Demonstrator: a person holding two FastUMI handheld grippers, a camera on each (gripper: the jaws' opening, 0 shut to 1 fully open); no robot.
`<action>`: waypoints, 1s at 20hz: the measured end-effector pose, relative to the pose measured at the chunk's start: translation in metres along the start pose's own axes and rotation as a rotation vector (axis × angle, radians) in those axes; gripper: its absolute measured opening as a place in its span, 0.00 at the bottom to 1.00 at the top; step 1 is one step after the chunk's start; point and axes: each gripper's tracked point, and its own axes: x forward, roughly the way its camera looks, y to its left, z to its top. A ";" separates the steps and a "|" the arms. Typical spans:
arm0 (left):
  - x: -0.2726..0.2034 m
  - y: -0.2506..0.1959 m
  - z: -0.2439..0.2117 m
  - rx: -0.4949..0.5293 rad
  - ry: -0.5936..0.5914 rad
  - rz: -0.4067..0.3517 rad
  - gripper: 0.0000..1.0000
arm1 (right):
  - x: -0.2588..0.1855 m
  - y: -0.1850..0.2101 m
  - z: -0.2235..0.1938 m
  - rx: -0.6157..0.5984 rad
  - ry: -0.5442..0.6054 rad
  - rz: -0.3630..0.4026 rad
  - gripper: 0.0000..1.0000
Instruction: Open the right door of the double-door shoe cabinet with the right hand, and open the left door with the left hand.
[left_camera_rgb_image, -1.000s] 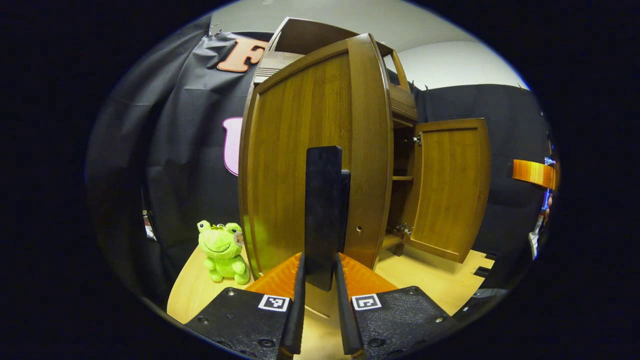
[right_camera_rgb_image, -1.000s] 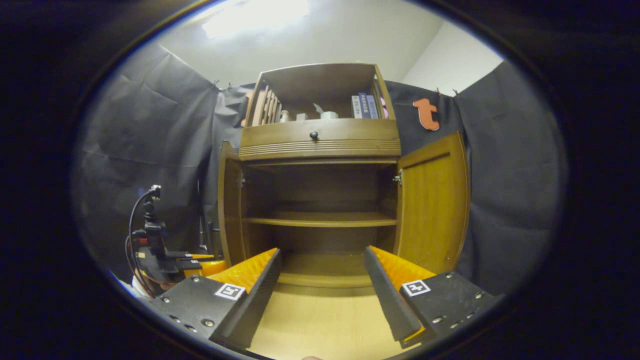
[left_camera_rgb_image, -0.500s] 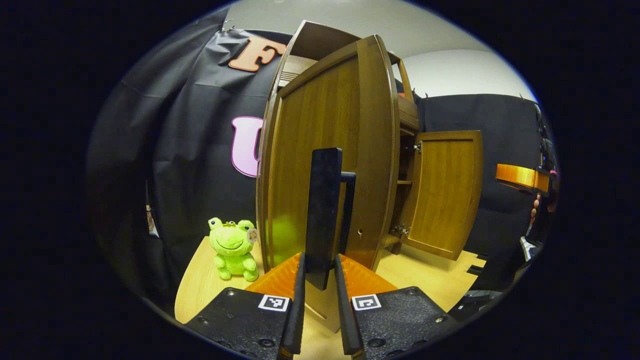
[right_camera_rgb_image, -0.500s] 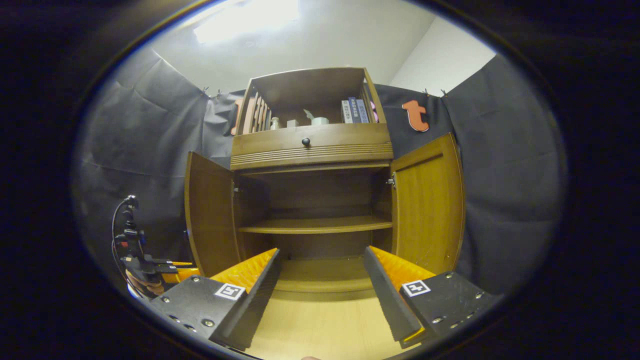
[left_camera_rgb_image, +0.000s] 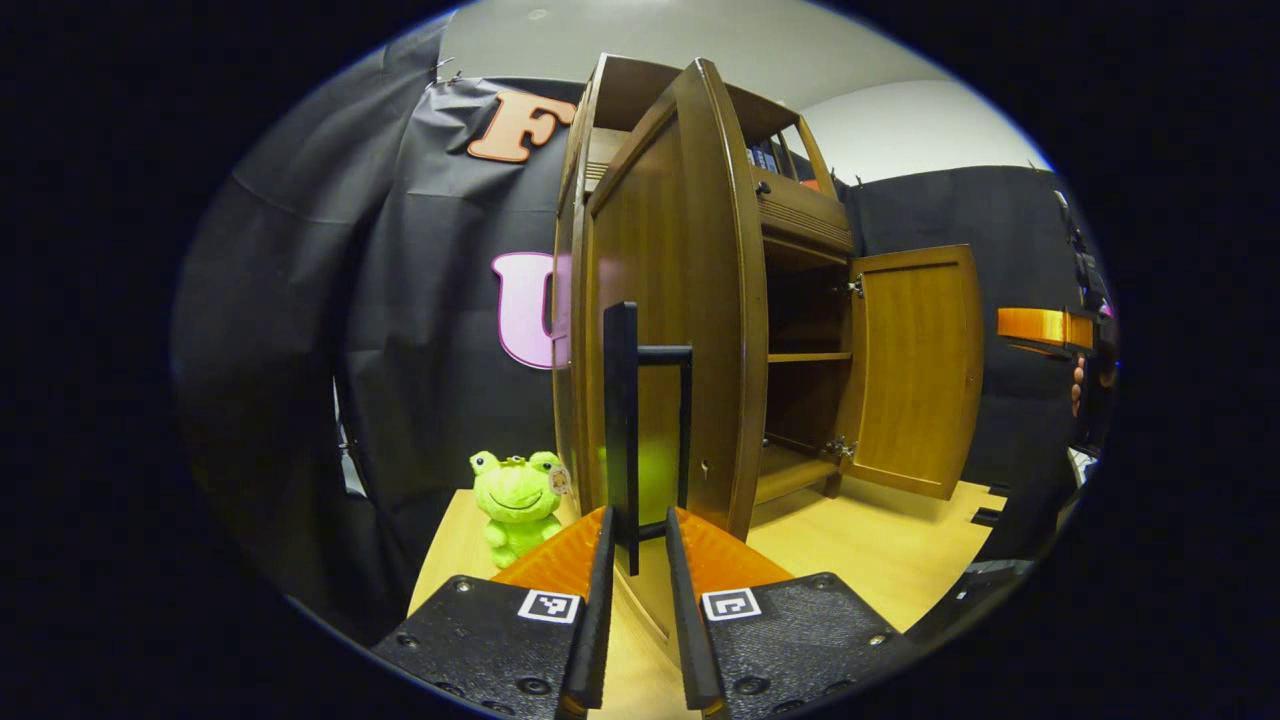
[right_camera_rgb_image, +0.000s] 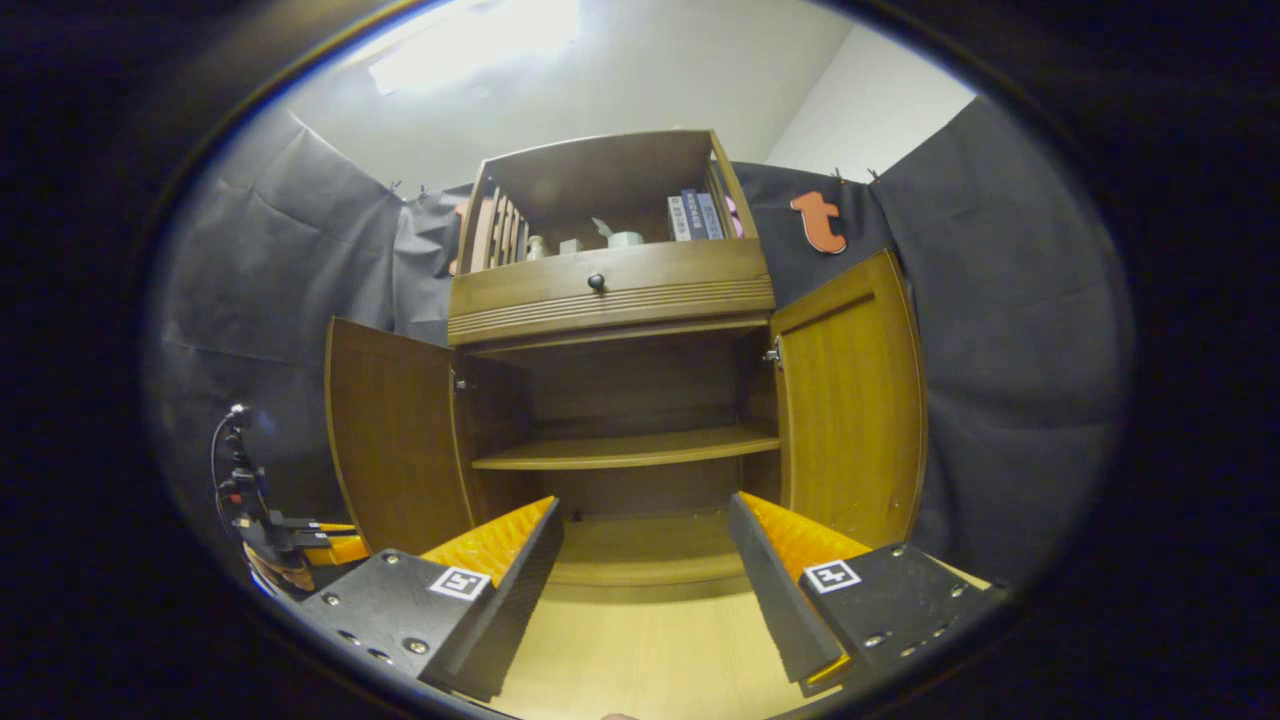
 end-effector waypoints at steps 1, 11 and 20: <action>-0.001 0.003 0.000 0.000 -0.003 0.001 0.29 | -0.001 0.000 0.000 -0.003 -0.001 0.000 0.98; -0.010 0.032 0.004 0.047 -0.019 0.068 0.29 | 0.001 0.001 -0.011 -0.004 0.009 0.004 1.00; -0.021 0.042 0.015 0.061 -0.042 0.124 0.36 | -0.004 -0.003 -0.010 -0.003 0.008 0.000 0.98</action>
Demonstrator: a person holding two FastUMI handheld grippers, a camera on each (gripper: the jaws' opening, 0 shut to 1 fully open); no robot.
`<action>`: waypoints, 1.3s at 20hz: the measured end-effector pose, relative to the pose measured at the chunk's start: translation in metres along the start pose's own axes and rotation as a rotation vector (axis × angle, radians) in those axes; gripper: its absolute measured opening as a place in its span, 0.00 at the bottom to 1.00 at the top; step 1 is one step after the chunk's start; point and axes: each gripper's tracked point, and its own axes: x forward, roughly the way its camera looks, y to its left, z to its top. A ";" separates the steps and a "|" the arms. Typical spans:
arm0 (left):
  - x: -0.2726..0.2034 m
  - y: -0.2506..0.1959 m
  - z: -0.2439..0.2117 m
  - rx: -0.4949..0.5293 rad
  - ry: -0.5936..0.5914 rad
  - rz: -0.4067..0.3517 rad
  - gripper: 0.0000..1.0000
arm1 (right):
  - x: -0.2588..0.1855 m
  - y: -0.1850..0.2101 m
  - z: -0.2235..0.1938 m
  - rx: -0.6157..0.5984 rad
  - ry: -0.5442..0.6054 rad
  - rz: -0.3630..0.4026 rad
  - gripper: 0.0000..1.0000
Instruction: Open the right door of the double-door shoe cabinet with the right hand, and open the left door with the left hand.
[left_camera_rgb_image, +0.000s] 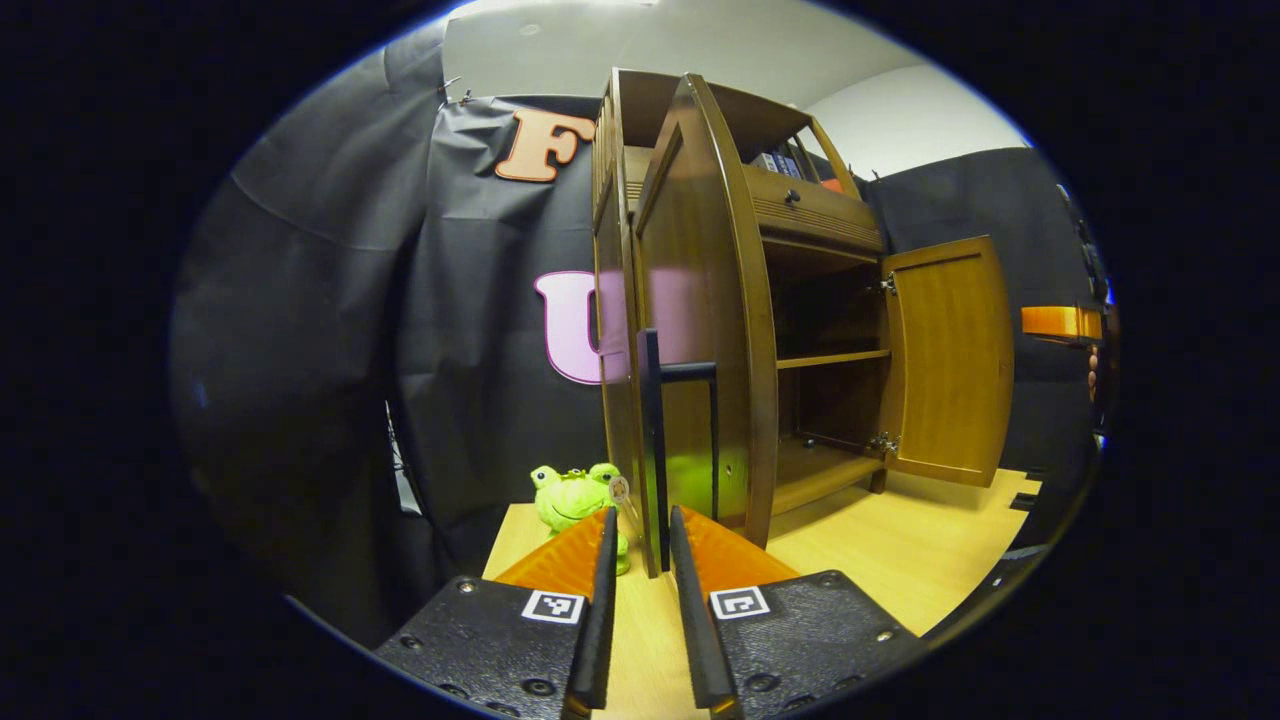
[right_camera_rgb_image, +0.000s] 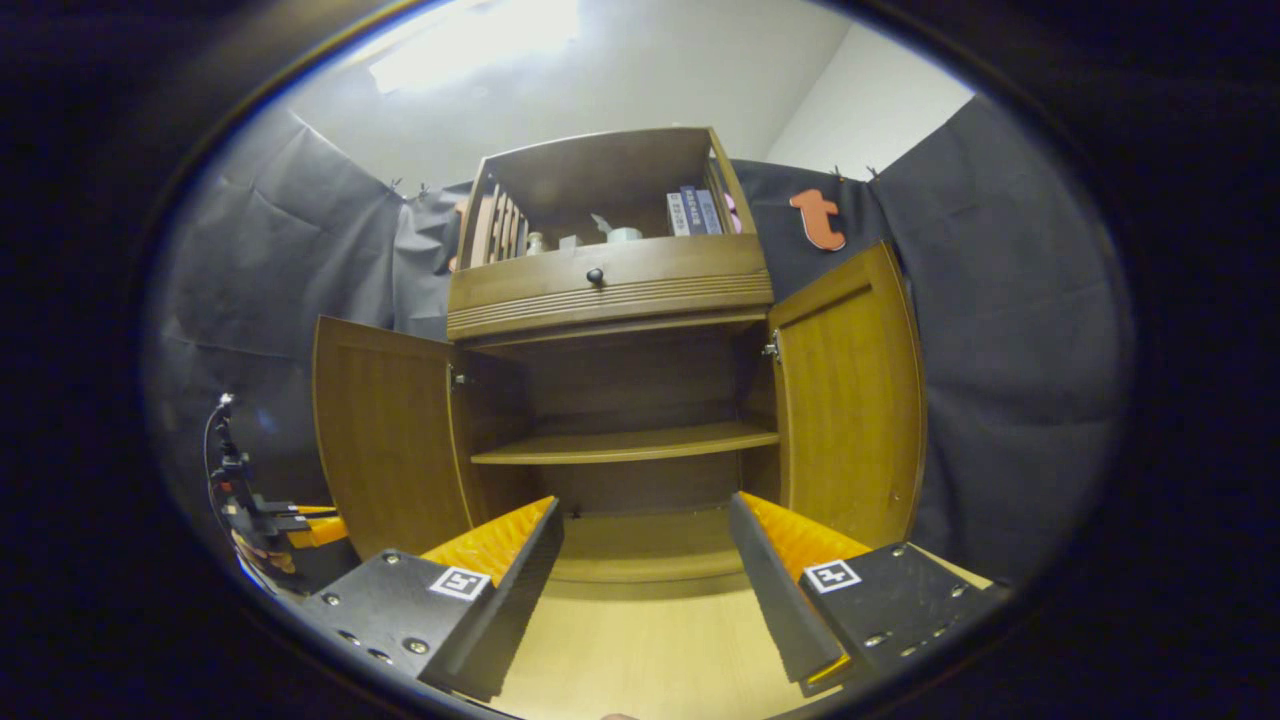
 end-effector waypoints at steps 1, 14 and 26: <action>-0.002 0.000 0.003 -0.001 -0.006 0.014 0.34 | 0.000 -0.001 -0.001 -0.001 0.000 0.001 0.98; -0.029 -0.005 0.061 0.005 -0.111 0.182 0.91 | -0.011 -0.003 -0.014 -0.059 0.005 0.036 0.94; -0.038 -0.078 0.116 -0.038 -0.175 0.168 0.94 | -0.014 -0.035 -0.001 -0.002 -0.054 0.021 0.94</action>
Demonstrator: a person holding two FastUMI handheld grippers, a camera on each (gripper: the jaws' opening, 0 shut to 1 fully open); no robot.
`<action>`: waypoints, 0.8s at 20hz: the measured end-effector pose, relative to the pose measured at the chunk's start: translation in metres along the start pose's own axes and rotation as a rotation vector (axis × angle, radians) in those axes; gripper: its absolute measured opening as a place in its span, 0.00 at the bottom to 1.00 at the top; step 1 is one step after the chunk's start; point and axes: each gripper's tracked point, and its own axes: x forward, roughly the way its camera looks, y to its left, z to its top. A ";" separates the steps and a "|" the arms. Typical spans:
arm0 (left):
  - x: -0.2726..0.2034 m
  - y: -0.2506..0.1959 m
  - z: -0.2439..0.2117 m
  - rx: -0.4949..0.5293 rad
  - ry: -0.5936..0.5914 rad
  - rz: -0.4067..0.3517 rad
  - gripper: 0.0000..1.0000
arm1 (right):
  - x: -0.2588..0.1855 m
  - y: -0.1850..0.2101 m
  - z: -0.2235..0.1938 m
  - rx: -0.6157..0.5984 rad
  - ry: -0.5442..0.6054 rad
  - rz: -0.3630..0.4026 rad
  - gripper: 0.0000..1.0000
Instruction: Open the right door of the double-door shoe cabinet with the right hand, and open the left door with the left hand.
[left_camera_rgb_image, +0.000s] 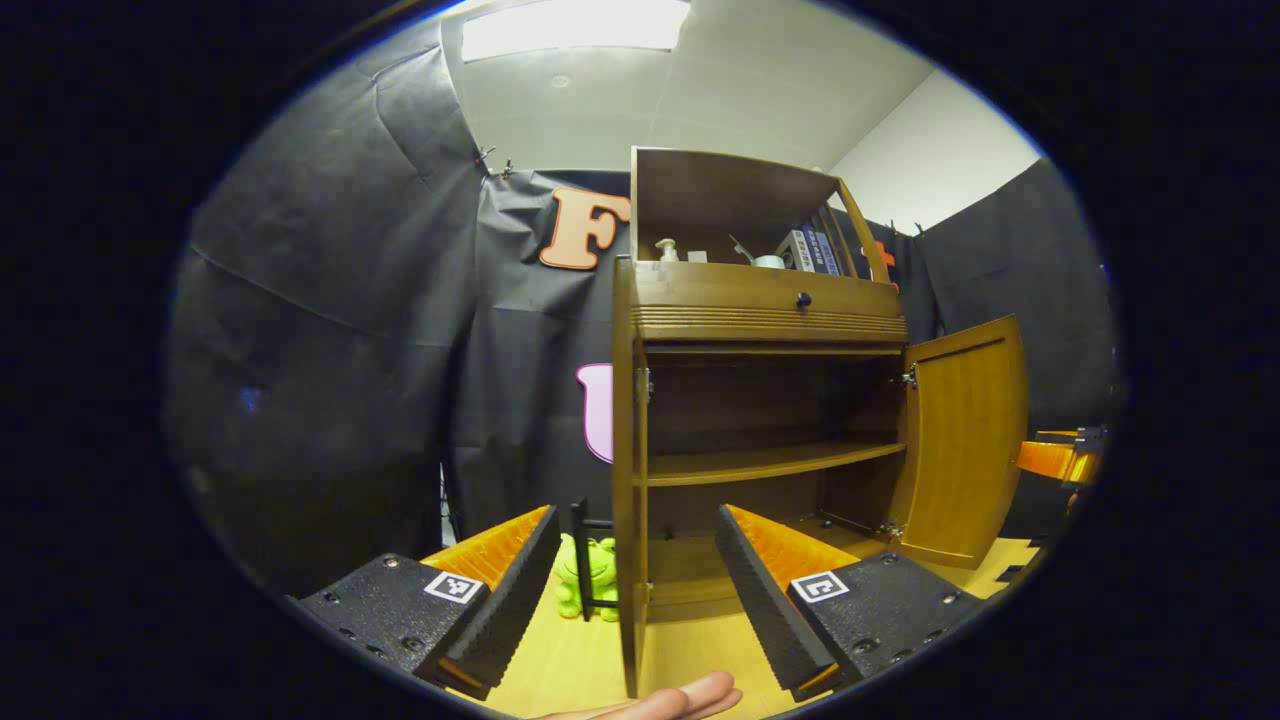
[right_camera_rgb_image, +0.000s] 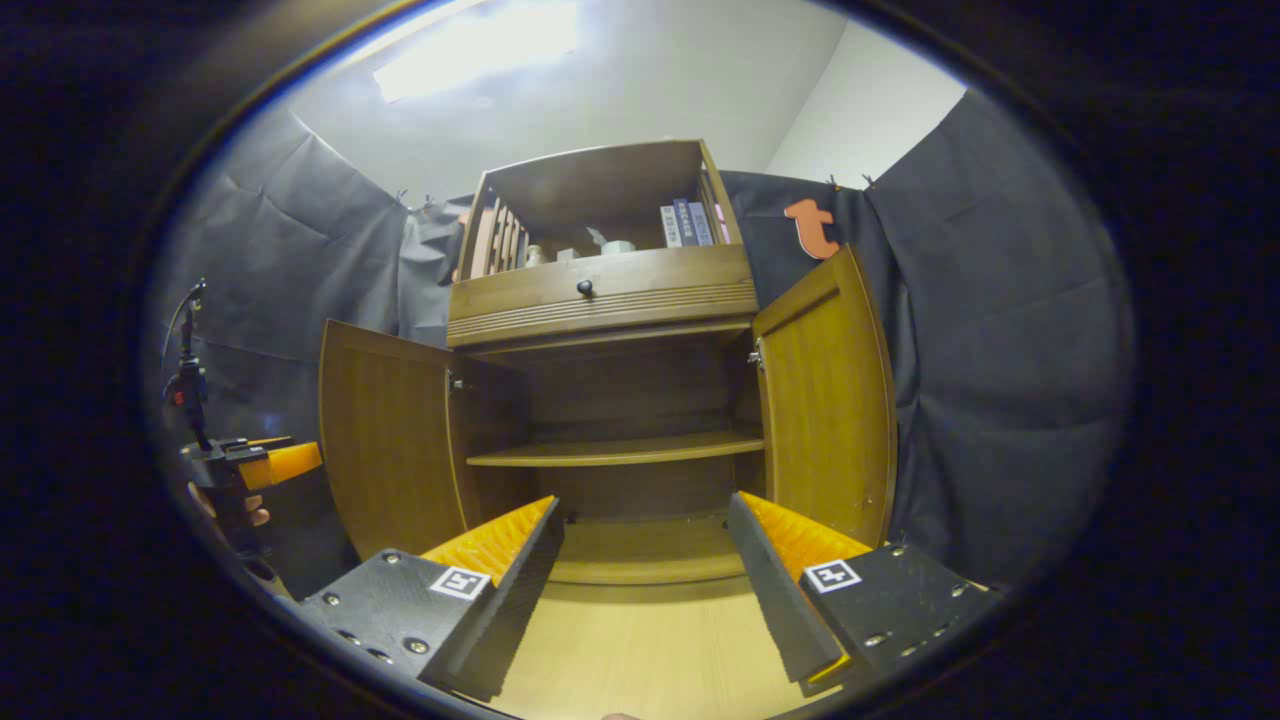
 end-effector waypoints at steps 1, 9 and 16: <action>0.002 -0.009 -0.001 -0.007 0.010 -0.008 0.94 | 0.001 -0.002 0.001 0.000 -0.005 -0.002 0.94; 0.028 -0.086 0.011 -0.051 -0.013 -0.065 0.93 | 0.017 -0.024 0.001 0.006 -0.020 -0.012 0.98; 0.065 -0.131 0.012 -0.087 -0.048 -0.091 0.92 | 0.051 -0.039 -0.013 -0.077 -0.001 -0.037 0.98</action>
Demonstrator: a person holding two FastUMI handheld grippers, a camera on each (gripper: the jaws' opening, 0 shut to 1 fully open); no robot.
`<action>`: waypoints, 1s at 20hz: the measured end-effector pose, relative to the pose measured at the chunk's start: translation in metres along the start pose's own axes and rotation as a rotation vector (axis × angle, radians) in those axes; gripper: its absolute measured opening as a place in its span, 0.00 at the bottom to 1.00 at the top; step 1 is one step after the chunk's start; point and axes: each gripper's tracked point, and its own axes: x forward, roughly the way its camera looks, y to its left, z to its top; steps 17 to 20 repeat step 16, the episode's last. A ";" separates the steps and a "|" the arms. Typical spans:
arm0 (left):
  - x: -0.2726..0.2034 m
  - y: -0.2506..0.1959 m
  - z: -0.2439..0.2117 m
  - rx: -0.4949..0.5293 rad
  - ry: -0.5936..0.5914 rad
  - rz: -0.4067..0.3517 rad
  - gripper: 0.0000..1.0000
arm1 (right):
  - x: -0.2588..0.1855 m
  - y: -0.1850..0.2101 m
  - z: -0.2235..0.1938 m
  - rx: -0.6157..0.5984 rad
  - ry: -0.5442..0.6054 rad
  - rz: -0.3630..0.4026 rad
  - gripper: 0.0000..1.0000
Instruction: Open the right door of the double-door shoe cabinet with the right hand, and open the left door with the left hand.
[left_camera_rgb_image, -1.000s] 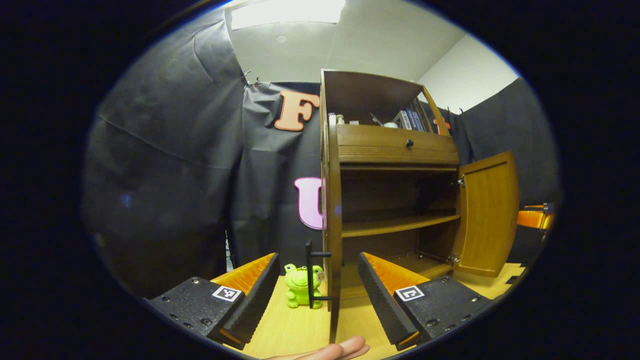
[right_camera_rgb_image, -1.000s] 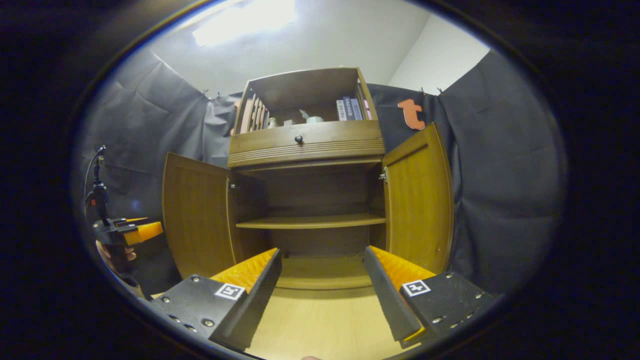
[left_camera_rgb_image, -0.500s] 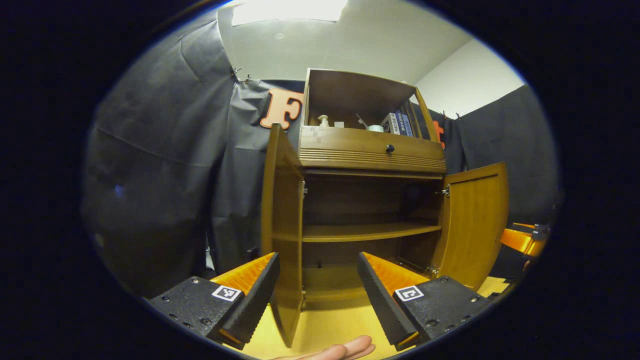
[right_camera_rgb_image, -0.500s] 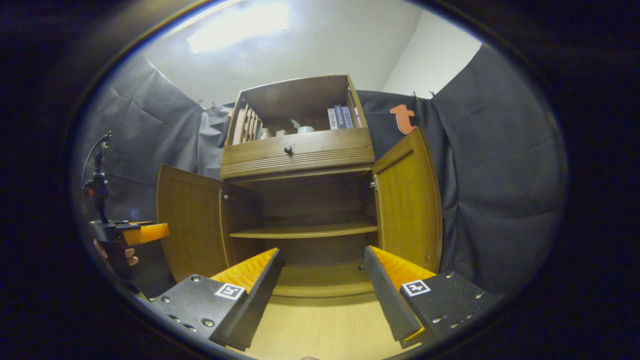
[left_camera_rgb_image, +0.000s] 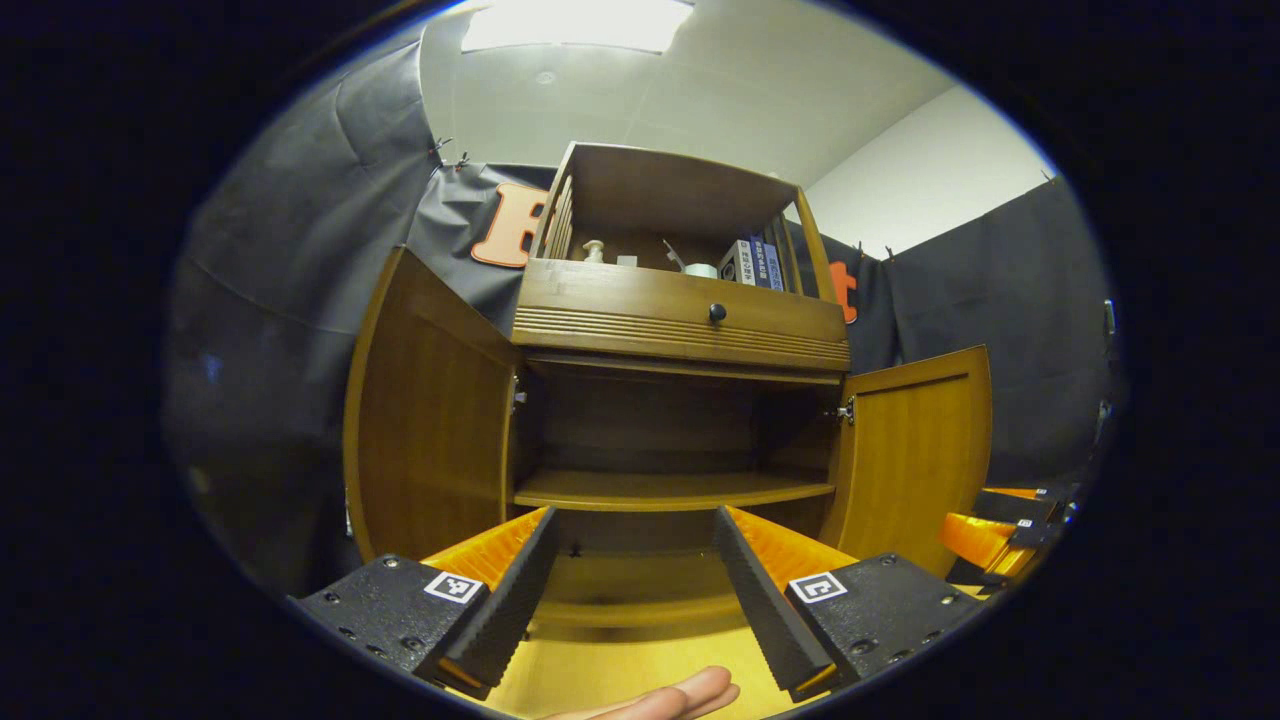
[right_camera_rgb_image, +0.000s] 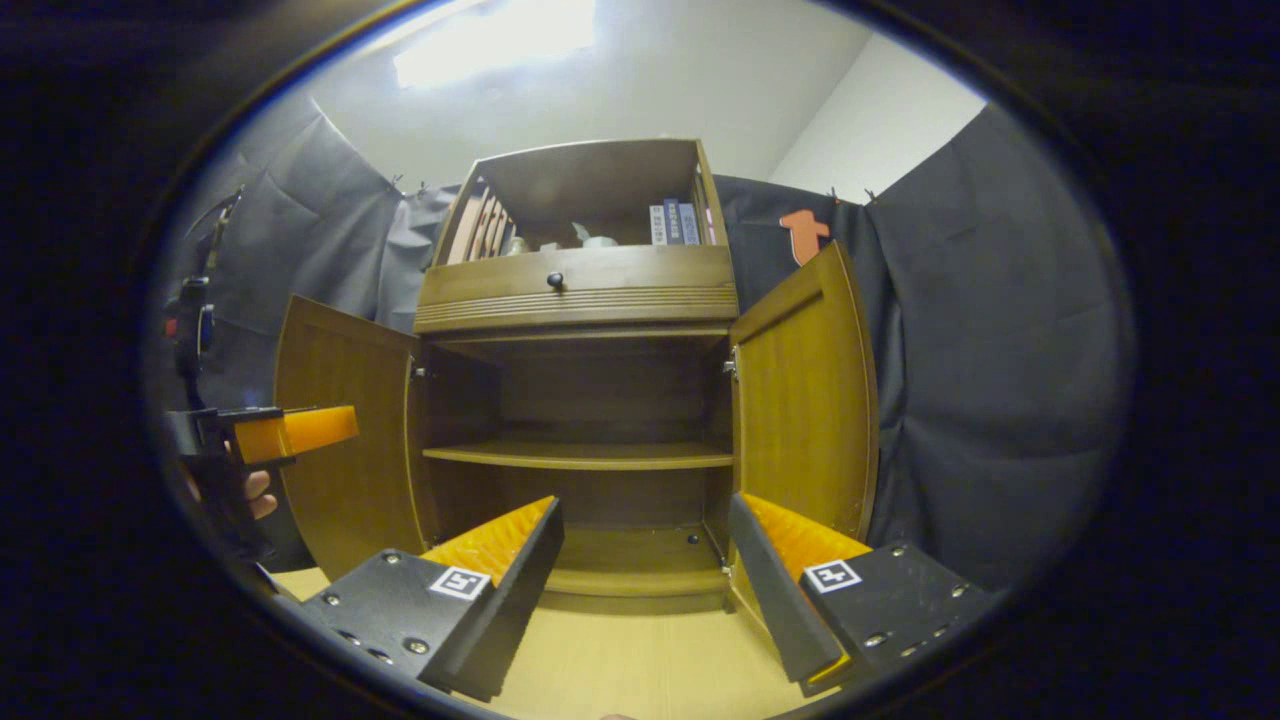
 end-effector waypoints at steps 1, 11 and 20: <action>0.009 -0.001 -0.007 -0.005 0.004 0.002 0.92 | 0.007 0.002 -0.004 0.000 0.011 0.002 0.99; 0.071 0.003 -0.061 0.016 0.119 0.033 0.96 | 0.067 0.015 -0.017 0.052 -0.007 0.011 0.98; 0.080 0.018 -0.067 0.040 0.118 0.111 0.92 | 0.101 0.001 -0.005 0.082 0.024 -0.039 0.98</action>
